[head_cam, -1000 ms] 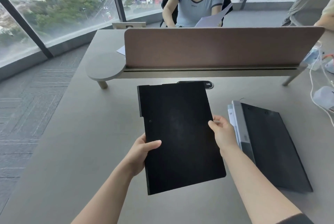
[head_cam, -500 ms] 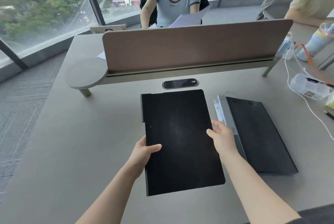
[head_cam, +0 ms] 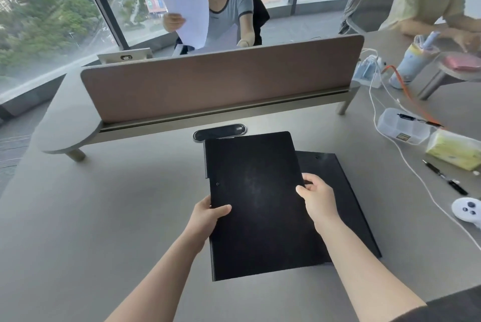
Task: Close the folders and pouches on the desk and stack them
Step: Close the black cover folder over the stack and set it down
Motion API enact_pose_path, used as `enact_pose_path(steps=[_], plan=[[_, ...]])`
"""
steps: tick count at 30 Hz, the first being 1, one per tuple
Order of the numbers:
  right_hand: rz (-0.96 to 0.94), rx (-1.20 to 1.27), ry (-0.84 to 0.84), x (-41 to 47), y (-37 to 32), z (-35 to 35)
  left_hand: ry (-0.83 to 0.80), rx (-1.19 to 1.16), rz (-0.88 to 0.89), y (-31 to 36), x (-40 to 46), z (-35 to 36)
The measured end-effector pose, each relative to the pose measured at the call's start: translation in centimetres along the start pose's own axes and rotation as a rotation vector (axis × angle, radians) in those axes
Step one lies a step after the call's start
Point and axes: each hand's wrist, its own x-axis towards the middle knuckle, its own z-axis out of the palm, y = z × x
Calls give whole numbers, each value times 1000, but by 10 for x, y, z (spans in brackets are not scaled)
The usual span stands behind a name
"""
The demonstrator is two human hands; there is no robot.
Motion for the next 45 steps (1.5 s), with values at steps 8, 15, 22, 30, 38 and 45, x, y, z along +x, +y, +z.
enact_pose_path(steps=[8,15,22,30,38,45], plan=[[29,-55,20,58,10,-70,-9,3,-11,9,25,87],[86,-68,18,87,32,-107,-4,70,-13,4,38,134],[122,-68,-14,102,51,-123,92,258,-7,-1,47,156],[177,-104,-43,112,69,-126,195,435,-19,-8,53,168],[232,-232,-78,118,80,-128,280,550,16,-11,51,175],[253,-276,-54,119,86,-129,320,589,15,-16,50,175]])
